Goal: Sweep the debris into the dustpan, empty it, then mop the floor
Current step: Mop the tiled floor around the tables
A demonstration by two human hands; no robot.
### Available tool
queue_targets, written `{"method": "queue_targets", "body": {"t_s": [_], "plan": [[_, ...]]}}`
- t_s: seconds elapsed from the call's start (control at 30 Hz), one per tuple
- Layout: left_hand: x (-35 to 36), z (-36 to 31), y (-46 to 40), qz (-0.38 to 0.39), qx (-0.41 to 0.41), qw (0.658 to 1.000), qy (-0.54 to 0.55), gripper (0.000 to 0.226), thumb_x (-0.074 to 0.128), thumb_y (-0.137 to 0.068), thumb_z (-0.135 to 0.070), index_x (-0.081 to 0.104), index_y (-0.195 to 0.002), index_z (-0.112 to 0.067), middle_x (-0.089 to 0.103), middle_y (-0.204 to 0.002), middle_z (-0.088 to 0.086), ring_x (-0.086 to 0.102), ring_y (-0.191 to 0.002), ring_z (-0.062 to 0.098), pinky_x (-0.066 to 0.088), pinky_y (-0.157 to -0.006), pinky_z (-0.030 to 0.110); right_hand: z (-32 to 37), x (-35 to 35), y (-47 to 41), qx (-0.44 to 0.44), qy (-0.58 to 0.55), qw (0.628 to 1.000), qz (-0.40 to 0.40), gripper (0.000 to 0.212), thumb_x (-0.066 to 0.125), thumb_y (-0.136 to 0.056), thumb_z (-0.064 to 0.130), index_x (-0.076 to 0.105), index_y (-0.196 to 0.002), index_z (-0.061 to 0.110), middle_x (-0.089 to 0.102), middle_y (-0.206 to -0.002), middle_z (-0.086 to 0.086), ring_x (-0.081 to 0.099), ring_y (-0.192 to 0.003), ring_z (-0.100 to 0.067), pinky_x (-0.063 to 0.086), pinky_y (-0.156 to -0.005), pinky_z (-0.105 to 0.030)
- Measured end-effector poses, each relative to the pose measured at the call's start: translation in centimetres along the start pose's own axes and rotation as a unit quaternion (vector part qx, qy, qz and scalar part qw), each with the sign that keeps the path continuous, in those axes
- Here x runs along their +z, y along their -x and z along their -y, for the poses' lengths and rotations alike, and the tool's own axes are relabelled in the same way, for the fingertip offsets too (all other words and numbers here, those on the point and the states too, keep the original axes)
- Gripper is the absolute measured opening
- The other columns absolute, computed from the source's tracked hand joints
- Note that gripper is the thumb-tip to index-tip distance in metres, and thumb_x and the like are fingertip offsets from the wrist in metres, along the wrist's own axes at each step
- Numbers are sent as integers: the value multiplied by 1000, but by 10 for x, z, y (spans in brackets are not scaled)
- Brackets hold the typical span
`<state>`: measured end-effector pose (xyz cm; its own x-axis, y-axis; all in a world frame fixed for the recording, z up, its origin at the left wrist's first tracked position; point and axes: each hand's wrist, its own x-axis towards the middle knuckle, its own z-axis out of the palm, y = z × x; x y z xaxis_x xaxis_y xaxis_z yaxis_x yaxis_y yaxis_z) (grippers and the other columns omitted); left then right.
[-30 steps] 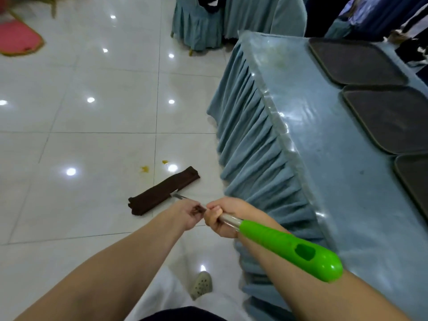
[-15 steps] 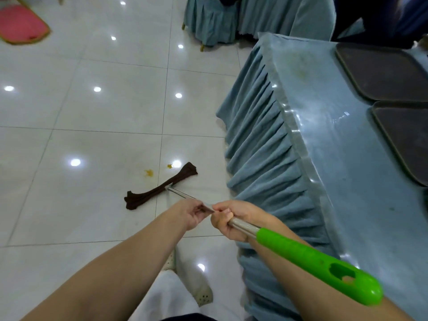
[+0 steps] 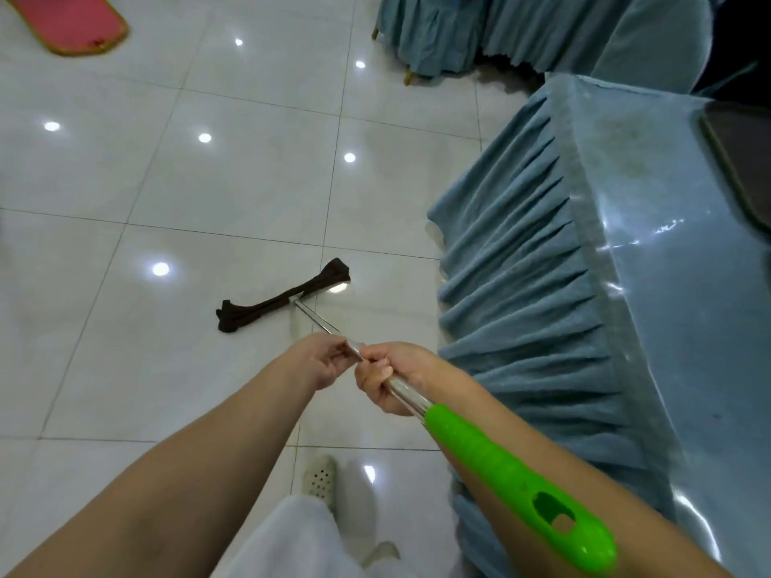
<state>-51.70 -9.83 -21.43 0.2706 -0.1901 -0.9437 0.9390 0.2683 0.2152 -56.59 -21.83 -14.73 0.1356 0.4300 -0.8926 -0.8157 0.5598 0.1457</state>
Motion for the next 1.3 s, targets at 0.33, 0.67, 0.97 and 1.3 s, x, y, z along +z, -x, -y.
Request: {"method": "queue_targets", "body": {"t_s": [0.33,0.67,0.97,1.3], "plan": [[-26,-41,-42,3,8,1000,30,28,30,-101,-3,49,-85,9,54,-82,19,55,-71,23,44,-101,25,10,42,-40,-68,18,997,-20,30,40,-98,5,44,-78,28,36,-35,0,32,-22,-7,24,-23,-10],[-12,43,-21,3,-2,999,41,24,33,-100,-3,52,-108,8,54,-108,18,64,-99,25,45,-89,31,-37,-26,-18,-79,-3,996,-37,25,44,-98,6,48,-100,30,43,-65,1,35,-22,-8,26,-25,-9],[11,188,14,-12,-13,1000,13,34,33,-101,-7,54,-79,10,65,-73,18,66,-47,25,54,-43,23,-119,-137,37,-83,12,995,-43,23,42,-99,6,46,-89,26,40,-65,-1,34,-21,-7,27,-25,-9],[39,311,54,-1,-27,999,24,34,37,-99,-3,51,-69,8,59,-40,17,59,-29,24,51,-48,12,-192,-226,103,-68,39,996,-45,39,43,-101,13,46,-63,2,39,-37,-6,33,-20,-8,27,-24,-11]]}}
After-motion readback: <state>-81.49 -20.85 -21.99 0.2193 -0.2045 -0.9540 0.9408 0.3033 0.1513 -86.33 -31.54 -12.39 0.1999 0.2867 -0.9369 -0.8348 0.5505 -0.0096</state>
